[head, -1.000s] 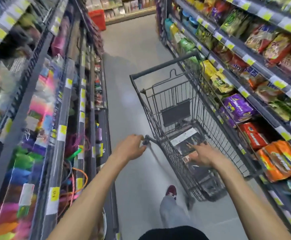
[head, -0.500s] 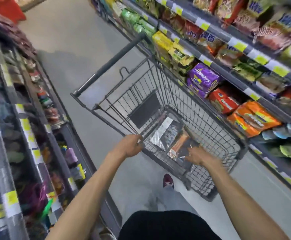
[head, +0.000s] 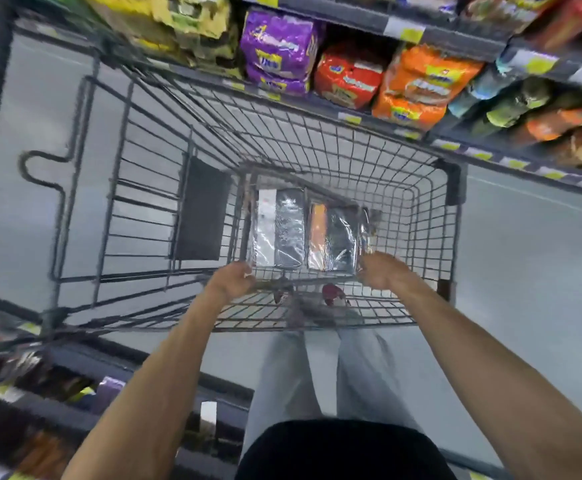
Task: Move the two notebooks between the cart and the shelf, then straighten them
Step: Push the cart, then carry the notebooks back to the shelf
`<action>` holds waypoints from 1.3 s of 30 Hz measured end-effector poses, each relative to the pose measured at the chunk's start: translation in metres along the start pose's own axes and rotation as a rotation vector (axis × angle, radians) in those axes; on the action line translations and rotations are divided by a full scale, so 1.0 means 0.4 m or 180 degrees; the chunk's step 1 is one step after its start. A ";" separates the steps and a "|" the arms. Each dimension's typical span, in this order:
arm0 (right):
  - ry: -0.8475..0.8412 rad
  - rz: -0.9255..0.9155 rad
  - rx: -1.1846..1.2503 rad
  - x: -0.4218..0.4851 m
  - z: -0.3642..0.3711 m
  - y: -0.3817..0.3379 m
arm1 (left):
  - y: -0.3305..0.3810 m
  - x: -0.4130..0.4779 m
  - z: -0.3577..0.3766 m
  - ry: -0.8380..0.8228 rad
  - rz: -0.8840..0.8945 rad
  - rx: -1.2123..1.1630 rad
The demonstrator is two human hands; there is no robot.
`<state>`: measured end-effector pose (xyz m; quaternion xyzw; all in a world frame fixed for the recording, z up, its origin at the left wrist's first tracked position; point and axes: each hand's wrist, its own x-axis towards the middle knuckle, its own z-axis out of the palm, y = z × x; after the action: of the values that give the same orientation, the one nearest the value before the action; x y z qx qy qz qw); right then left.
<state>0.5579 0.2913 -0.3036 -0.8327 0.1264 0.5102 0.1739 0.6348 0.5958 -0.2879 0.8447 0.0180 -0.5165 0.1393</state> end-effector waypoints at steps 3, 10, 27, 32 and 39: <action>0.0063 0.0141 0.0236 0.062 0.041 -0.011 | -0.023 0.070 0.005 -0.0085 -0.0037 0.0037; 0.0163 0.0657 0.0704 0.203 0.130 -0.004 | -0.070 0.226 0.023 -0.0294 -0.0353 -0.0224; 0.0763 0.1955 0.3307 0.373 0.221 -0.017 | -0.076 0.429 0.132 0.0116 -0.1027 -0.1138; 0.0564 0.1844 0.3009 0.375 0.239 -0.011 | -0.052 0.433 0.147 0.0420 -0.1180 -0.1106; 0.0482 0.1758 0.3523 0.358 0.232 0.009 | -0.042 0.450 0.150 0.0525 -0.1422 -0.1309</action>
<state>0.5460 0.3221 -0.4710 -0.5896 0.5948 0.3348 0.4319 0.6636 0.5762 -0.4750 0.8130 0.3185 -0.4496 0.1884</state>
